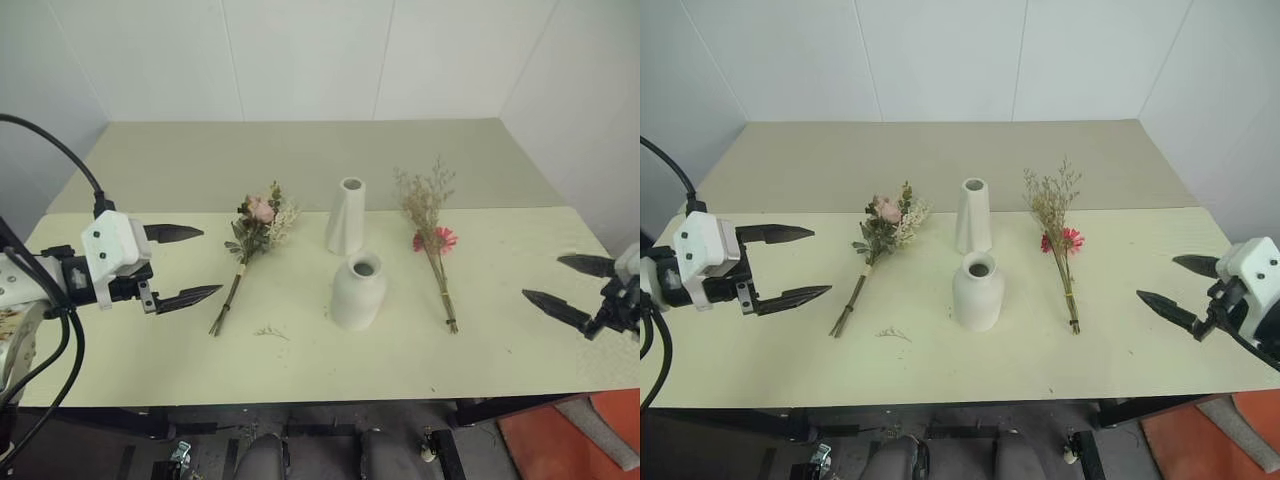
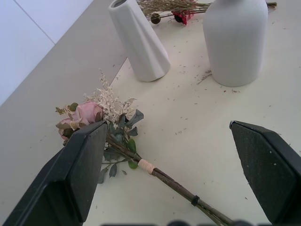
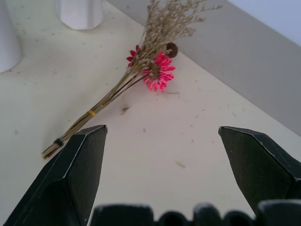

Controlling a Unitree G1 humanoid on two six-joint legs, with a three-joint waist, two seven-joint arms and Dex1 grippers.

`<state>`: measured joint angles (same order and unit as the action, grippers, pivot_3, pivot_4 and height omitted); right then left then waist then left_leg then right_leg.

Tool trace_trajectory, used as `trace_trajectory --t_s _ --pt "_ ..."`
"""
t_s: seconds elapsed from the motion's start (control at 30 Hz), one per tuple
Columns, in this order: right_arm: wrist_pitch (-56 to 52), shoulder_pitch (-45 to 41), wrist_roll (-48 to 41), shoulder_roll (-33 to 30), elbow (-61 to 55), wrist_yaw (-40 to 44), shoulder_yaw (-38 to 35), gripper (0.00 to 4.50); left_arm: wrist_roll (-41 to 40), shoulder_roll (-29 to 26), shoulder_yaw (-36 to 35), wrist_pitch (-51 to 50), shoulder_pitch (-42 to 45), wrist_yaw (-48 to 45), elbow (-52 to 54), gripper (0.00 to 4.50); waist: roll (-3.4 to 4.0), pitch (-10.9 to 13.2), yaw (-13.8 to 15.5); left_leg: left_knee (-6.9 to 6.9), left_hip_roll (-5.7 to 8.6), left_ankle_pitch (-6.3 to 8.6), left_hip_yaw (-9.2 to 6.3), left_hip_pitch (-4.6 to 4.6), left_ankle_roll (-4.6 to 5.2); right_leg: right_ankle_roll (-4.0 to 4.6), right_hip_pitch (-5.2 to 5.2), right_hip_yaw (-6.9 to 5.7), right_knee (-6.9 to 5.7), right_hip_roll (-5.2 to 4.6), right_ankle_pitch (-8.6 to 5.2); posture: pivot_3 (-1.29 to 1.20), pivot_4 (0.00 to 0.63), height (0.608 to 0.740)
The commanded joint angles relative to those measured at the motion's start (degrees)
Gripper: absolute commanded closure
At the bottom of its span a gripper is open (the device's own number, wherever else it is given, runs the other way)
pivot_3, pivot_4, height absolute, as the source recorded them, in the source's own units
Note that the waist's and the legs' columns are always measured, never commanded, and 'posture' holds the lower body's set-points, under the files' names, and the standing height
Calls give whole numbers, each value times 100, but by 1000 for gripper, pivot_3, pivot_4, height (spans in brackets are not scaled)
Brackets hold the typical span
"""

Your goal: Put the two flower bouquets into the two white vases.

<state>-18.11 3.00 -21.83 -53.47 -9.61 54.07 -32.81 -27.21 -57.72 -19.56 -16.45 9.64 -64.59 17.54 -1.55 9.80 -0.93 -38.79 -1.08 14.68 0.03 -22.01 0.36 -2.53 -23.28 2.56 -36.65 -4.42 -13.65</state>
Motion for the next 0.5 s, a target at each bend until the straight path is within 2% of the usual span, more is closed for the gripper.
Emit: trace_trajectory --t_s 0.03,0.27,0.33,0.43,0.5 --pt "-155 -146 64 36 -432 -499 -135 39 -82 -33 -93 51 98 -4 35 0 0 0 5 0 0 0 0 0 0 0 0 0 0 0 0 0 150 740" --pt "-982 -587 -263 -182 -473 -655 -68 39 -91 -29 -91 29 110 3 62 0 0 0 3 0 0 0 0 0 0 0 0 0 1 0 0 0 150 740" --pt "-1542 -850 -473 -210 -562 -851 -30 39 -149 8 -90 16 131 5 78 0 0 0 -1 0 0 0 0 0 0 1 0 0 1 0 0 0 150 740" --pt "-2391 -1304 -633 -366 -718 -1067 380 39 -217 62 -28 4 168 -15 128 0 0 0 -15 -1 0 0 0 0 0 1 0 1 0 -1 1 0 150 740" --pt "-3167 -1939 -475 -392 -587 -1465 1083 39 -219 74 106 12 250 -28 188 0 0 0 -40 0 -2 0 -1 -1 0 2 -1 0 0 1 1 0 150 740"
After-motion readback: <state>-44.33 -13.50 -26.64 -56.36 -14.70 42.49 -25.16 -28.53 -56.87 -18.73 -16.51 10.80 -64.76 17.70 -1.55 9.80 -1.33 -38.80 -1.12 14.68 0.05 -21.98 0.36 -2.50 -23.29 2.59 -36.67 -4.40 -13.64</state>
